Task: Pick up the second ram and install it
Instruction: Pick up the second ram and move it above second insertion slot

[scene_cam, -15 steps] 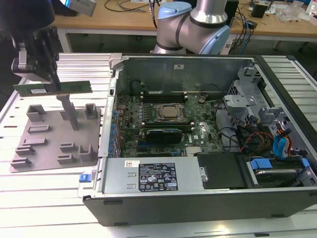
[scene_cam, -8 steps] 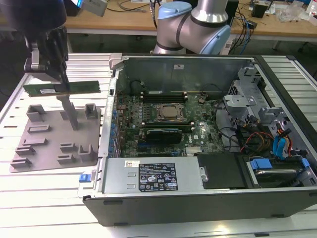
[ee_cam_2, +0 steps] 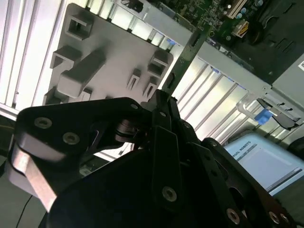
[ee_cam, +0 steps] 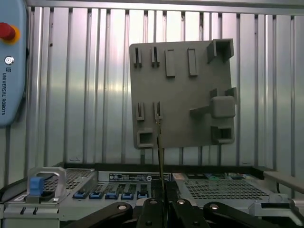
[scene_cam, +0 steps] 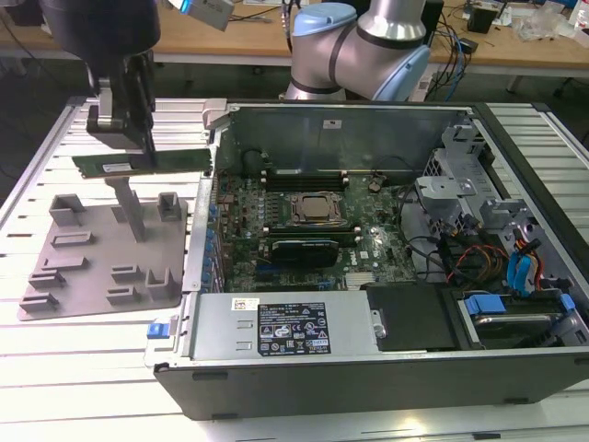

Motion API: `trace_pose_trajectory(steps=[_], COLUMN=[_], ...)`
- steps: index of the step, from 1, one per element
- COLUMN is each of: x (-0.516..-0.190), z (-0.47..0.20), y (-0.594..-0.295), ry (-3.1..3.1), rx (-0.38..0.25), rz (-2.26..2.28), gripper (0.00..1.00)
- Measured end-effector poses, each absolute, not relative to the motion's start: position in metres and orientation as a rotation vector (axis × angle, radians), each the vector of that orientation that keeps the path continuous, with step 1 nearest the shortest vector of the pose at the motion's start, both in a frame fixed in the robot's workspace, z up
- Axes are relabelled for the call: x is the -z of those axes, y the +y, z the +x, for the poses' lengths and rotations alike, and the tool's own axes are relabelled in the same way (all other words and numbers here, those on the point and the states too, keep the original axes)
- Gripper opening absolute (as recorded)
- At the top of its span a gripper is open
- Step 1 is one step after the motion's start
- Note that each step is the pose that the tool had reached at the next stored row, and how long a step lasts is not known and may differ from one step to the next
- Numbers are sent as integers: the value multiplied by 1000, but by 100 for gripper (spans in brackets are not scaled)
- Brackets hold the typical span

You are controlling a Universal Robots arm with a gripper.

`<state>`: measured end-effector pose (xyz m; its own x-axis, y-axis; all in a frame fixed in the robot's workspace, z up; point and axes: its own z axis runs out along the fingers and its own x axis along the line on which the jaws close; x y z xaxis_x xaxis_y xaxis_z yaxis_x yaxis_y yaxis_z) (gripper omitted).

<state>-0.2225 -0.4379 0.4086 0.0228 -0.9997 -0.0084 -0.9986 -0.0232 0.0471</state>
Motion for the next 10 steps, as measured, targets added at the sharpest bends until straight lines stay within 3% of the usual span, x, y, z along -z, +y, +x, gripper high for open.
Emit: trace_pose_trajectory(steps=[10], x=[-407], z=[-185], y=[-434], ry=[-2172], rx=[66], rz=[2223], gripper=[11])
